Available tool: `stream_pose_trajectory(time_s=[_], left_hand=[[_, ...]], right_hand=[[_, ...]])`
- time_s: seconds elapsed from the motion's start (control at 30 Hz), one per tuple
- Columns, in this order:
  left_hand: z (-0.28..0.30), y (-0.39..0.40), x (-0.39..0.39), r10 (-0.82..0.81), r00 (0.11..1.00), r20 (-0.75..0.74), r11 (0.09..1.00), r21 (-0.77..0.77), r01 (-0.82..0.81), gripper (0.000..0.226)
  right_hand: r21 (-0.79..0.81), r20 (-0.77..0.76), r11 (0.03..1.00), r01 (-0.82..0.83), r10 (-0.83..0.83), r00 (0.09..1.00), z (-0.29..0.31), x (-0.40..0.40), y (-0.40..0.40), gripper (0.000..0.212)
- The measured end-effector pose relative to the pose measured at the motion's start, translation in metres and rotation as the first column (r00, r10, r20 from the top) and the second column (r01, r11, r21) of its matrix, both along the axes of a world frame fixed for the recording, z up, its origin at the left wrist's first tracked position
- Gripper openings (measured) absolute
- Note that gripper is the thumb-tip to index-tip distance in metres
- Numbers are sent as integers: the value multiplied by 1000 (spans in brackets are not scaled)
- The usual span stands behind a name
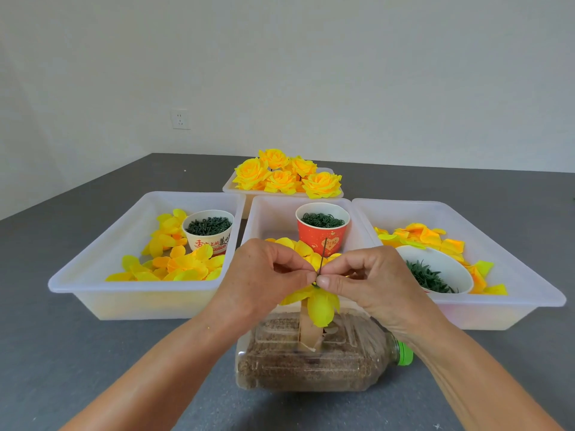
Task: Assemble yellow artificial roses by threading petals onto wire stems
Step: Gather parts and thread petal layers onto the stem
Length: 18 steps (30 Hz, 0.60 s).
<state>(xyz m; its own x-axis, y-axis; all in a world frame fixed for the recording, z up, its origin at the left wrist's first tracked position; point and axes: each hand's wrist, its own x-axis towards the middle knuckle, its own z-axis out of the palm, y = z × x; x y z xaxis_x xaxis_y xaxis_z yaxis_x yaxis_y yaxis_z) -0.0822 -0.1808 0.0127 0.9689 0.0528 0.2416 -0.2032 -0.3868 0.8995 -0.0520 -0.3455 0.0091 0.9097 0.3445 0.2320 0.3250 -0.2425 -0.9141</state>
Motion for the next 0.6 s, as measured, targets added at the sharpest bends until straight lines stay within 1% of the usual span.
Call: stream_pose_trajectory(time_s=[0.13,0.3,0.4,0.43,0.53,0.6], left_hand=[[0,0,0,-4,1000,6,998,57,3,13],[0,-1,2,-15,1000,9,994,113,14,17],[-1,0,2,-15,1000,14,984,178,13,19],[-1,1,2,-21,1000,5,983,183,20,18],[0,2,1,-30,999,-19,987,159,32,16],[0,2,1,-14,1000,-17,986,165,17,16]], right_hand=[[-26,-17,1000,2,-2,1000,1,1,1,6],[-16,-41,999,32,-33,999,-1,0,3,6],[-75,-9,996,42,-43,999,-4,0,4,6],[-74,-16,996,40,-41,999,-6,-2,4,6],[7,-75,999,48,-47,996,-7,-4,3,5],[4,-65,998,63,-63,996,-7,-3,2,7]])
